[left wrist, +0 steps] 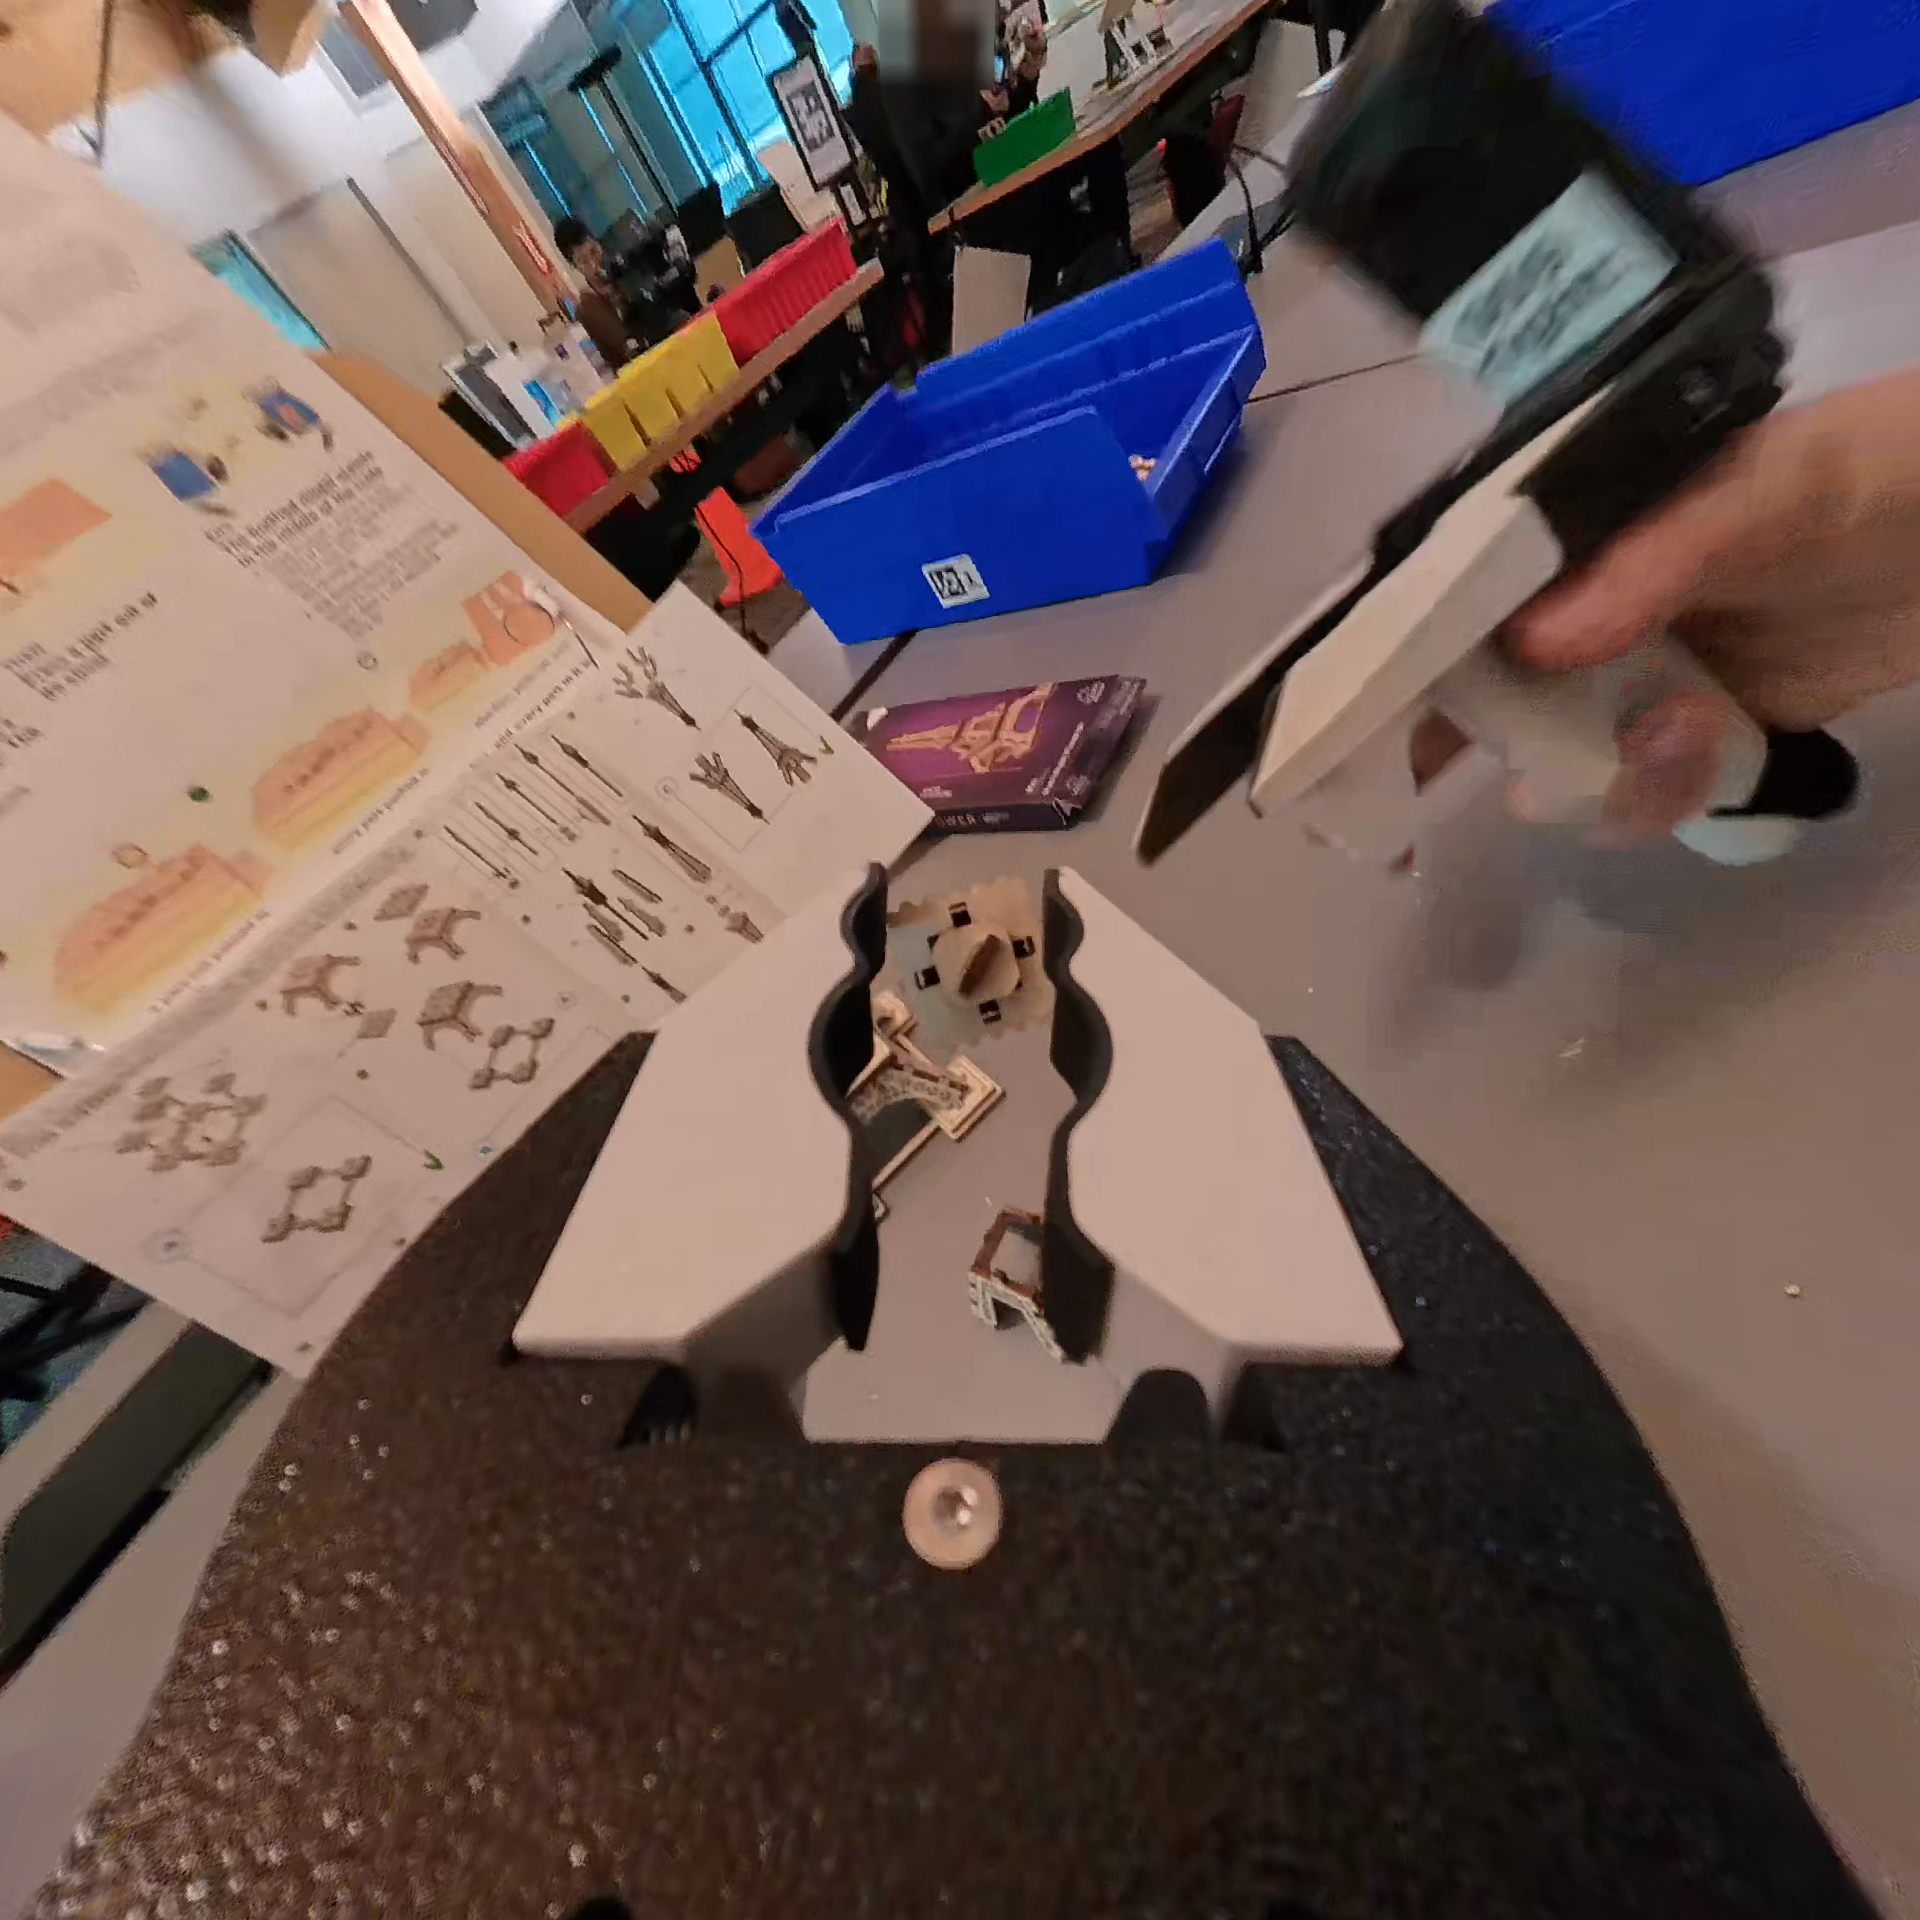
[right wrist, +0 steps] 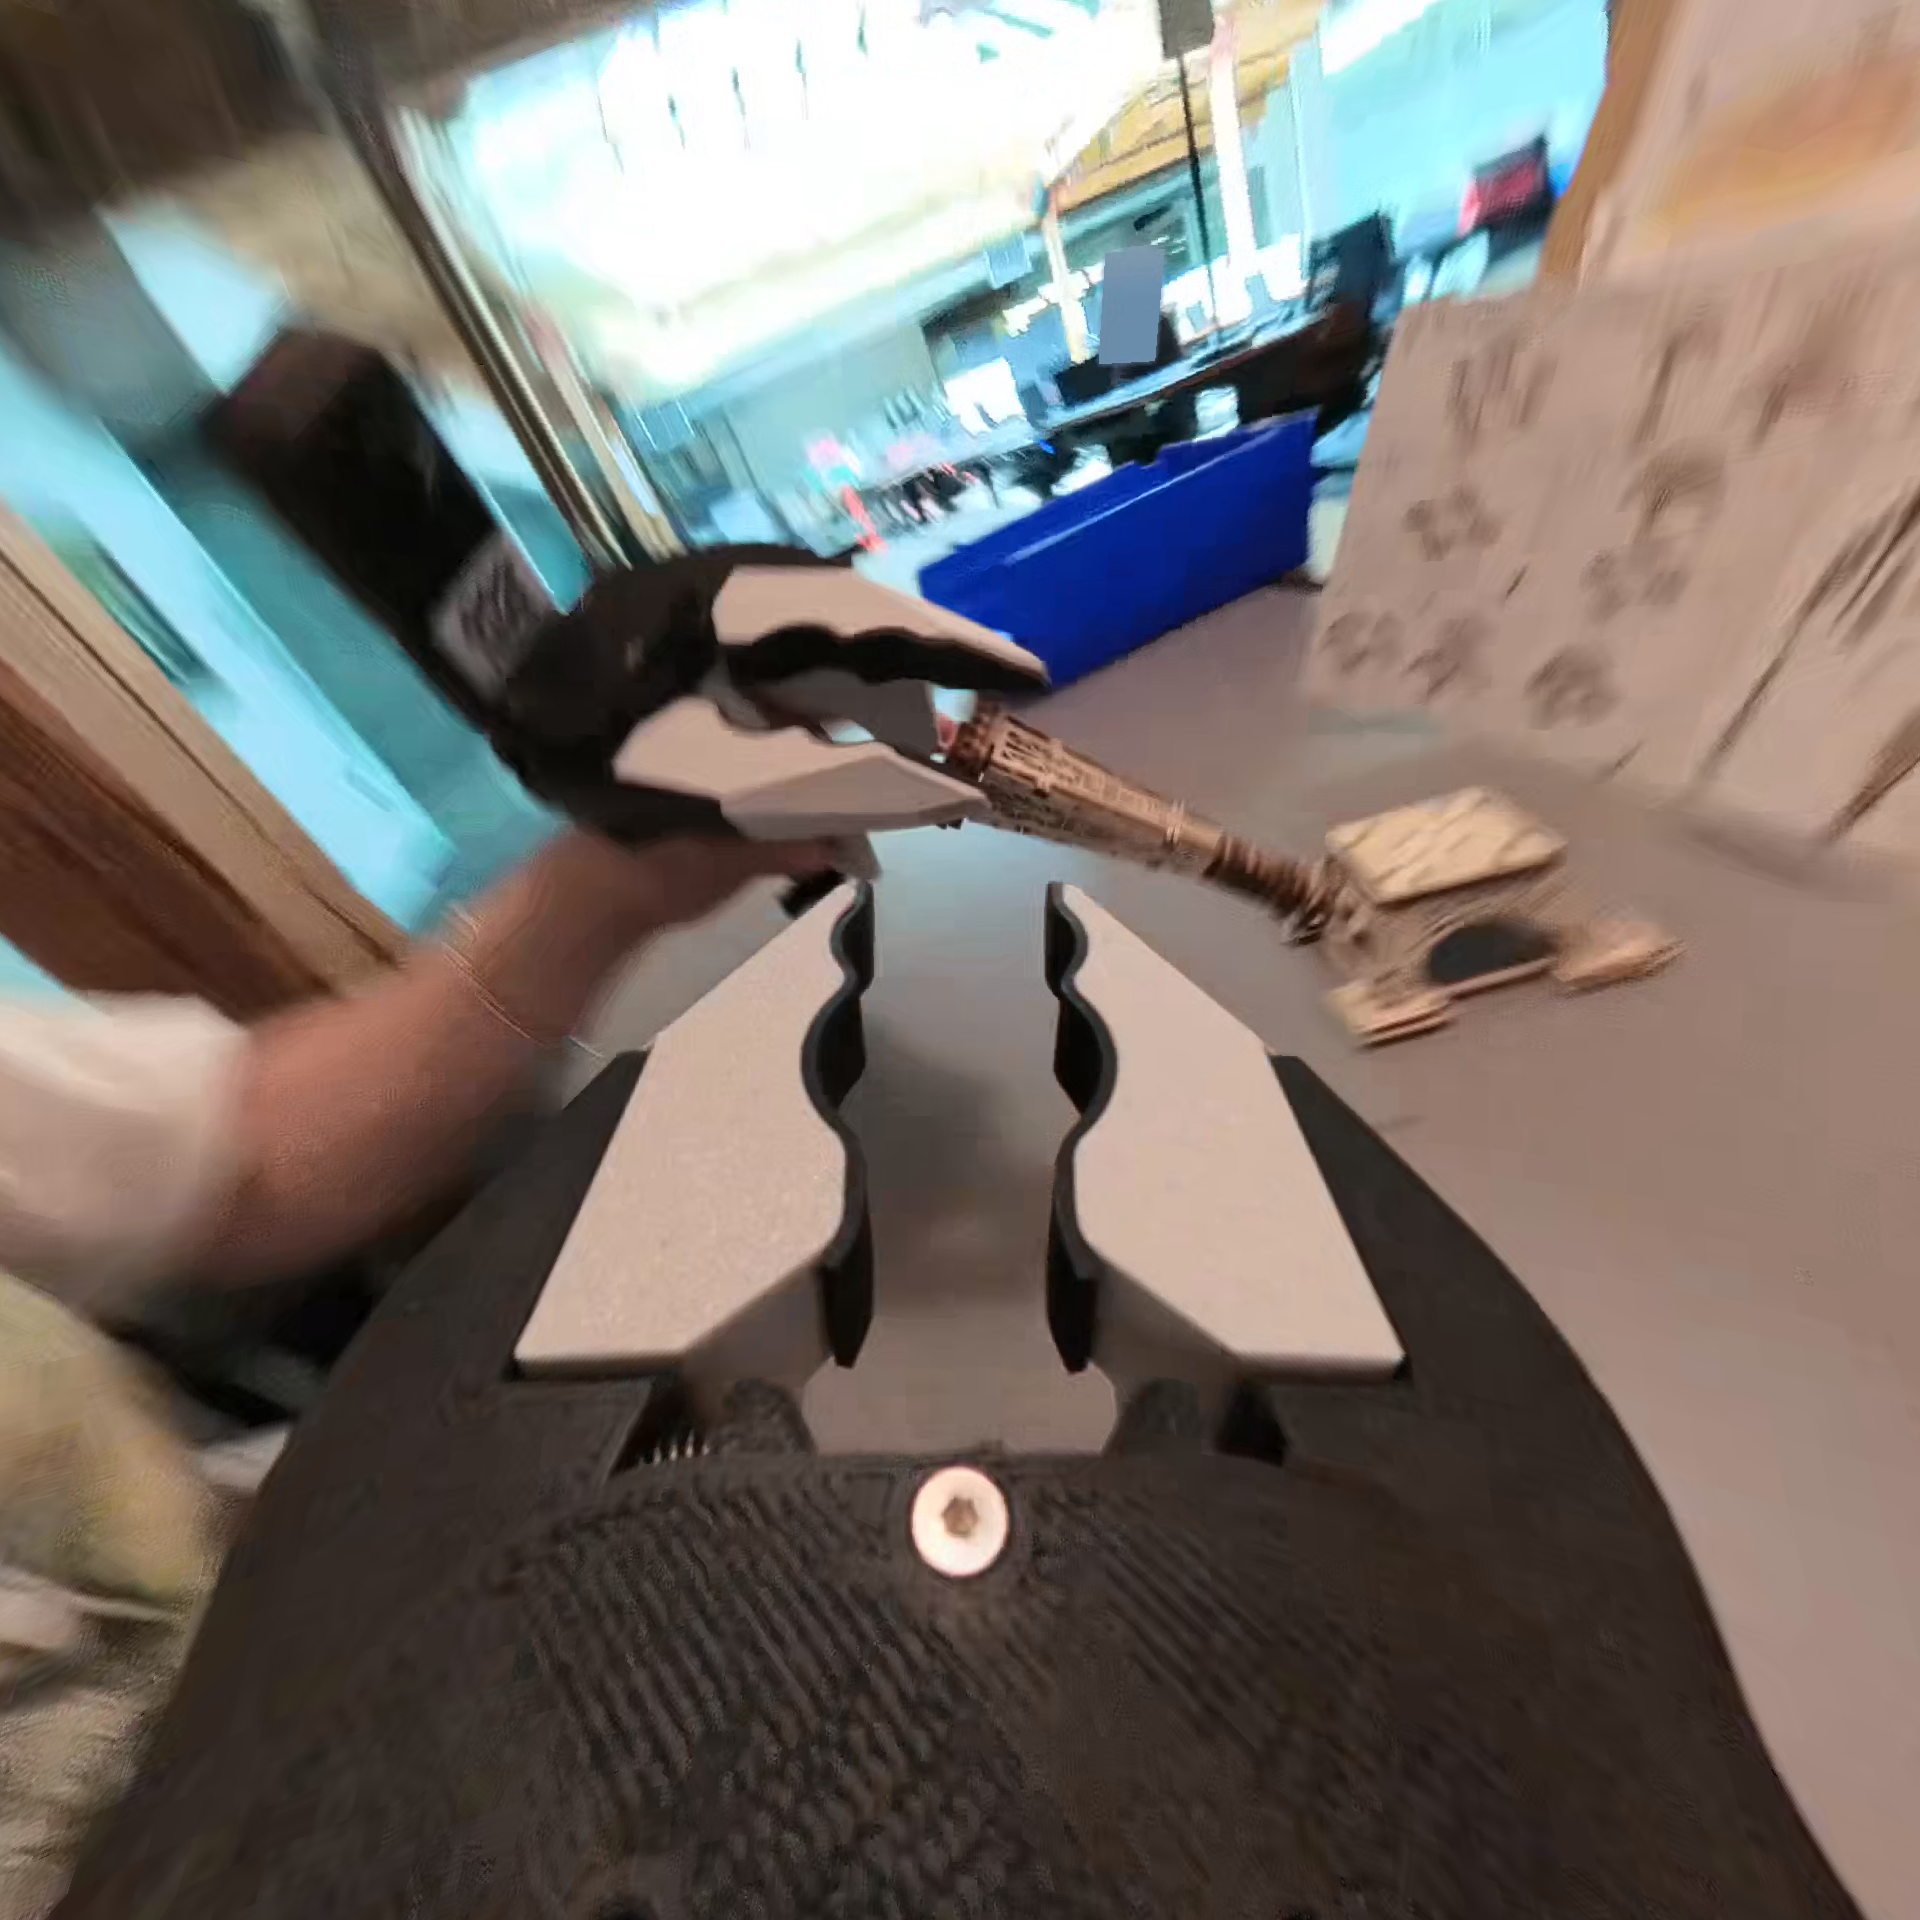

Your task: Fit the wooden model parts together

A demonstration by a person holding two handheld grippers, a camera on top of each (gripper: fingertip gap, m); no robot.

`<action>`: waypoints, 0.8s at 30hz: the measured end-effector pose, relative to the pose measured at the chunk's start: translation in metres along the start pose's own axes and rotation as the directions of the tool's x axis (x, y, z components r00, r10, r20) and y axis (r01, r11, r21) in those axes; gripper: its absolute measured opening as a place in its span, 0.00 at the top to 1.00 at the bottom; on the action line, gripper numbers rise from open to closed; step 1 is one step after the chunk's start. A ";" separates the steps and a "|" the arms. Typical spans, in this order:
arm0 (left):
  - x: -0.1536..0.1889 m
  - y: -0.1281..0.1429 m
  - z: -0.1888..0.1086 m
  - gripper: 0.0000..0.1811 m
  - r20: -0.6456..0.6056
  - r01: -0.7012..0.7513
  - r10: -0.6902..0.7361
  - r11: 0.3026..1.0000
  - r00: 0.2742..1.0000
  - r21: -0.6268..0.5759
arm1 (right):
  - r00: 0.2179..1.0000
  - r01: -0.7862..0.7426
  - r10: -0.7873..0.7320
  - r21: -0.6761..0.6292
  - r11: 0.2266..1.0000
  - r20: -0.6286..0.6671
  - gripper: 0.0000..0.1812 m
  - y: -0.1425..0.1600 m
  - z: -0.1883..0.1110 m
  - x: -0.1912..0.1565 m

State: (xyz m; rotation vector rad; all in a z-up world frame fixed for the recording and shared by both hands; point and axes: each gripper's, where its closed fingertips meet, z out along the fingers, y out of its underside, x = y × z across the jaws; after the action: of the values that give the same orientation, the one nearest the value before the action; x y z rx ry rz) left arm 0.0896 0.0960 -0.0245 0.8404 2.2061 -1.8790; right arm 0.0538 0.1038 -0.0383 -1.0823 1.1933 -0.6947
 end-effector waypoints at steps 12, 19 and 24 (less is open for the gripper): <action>0.028 -0.069 -0.037 0.85 0.053 -0.147 0.140 0.972 0.989 0.185 | 0.548 -0.813 0.621 0.185 0.552 0.560 0.69 -0.037 0.016 -0.021; 0.023 -0.053 -0.050 0.85 0.098 -0.175 0.165 0.979 0.981 0.105 | 0.567 -0.786 0.554 0.198 0.586 0.610 0.91 -0.055 0.021 -0.044; 0.004 -0.017 -0.051 0.81 0.082 -0.089 0.094 0.994 0.992 -0.063 | 0.827 -0.556 0.510 0.211 0.804 0.236 0.91 -0.041 0.041 -0.022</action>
State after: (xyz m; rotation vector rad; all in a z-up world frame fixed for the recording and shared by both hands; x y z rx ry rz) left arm 0.0914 0.1436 -0.0002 0.8213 2.1237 -1.7654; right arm 0.0913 0.1199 0.0076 -0.5142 1.1437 -0.2986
